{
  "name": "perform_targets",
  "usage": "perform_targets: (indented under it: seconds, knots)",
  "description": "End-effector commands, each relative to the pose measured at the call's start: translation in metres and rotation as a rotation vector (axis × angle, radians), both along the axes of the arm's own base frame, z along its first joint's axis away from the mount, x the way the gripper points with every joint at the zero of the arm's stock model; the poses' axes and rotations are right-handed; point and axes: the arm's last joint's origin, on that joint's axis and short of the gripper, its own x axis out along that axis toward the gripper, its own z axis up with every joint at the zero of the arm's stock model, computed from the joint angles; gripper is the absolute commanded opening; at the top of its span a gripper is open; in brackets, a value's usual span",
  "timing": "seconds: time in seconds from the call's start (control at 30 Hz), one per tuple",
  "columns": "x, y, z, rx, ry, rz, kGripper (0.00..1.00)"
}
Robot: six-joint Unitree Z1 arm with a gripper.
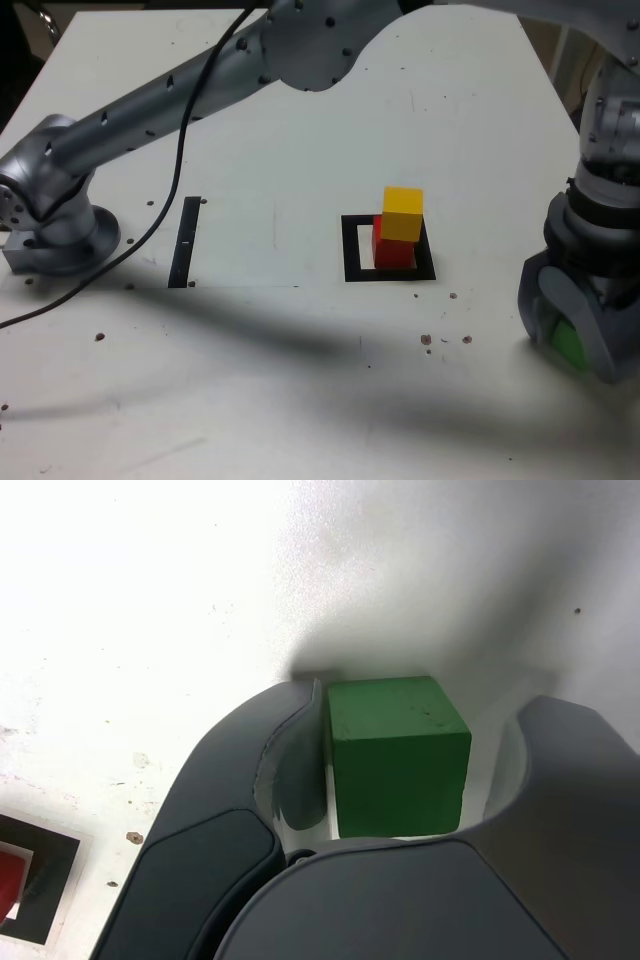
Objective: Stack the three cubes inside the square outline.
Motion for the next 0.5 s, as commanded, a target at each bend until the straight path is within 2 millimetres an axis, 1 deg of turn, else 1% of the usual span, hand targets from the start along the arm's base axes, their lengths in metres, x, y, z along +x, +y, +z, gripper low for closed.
perform_targets:
  seconds: [0.0, 0.47]
  knots:
    - [0.0000, -0.0004, -0.0005, 0.002, 0.002, -0.002, 0.33]
    - [-0.0008, -0.0001, 0.0025, 0.003, -0.002, -0.001, 0.33]
